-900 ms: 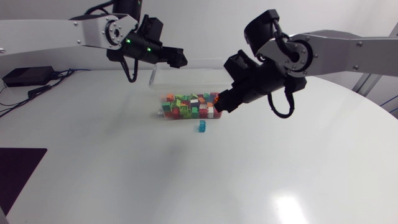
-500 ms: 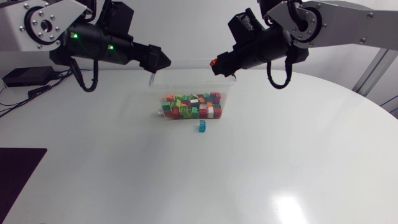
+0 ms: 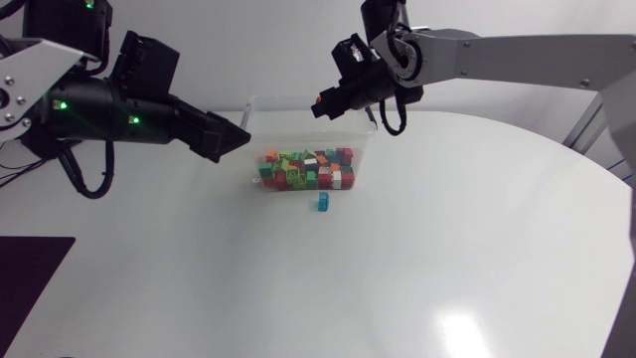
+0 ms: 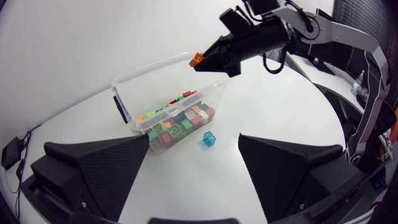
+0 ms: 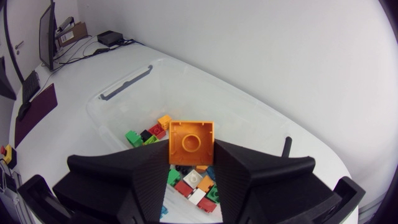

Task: Place the duplo bricks in the container

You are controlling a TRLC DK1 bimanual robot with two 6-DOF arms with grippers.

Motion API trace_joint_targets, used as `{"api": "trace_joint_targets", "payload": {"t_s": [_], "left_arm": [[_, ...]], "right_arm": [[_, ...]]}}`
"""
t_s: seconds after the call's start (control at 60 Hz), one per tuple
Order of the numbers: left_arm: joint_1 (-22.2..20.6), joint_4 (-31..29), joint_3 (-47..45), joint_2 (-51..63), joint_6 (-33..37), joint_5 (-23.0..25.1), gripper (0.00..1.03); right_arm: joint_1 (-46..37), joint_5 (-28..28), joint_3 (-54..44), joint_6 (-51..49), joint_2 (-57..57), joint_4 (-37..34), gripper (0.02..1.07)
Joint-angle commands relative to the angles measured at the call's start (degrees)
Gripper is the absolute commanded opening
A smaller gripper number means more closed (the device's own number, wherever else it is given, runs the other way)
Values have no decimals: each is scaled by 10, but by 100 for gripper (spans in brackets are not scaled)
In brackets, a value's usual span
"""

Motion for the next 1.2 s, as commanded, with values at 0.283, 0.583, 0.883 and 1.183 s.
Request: {"api": "trace_joint_targets", "payload": {"t_s": [0.283,0.583,0.883,1.183], "left_arm": [[80,22,-101,-101,9,5,100],[135,70,-196,-219,-6,-2,100],[153,74,-250,-285,-9,-2,99],[153,75,-314,-362,-21,-2,99]], "right_arm": [[12,112,7,16,14,41,100],[22,154,-177,25,-164,56,102],[111,309,-343,250,-307,21,102],[134,303,-365,335,-205,4,102]]}}
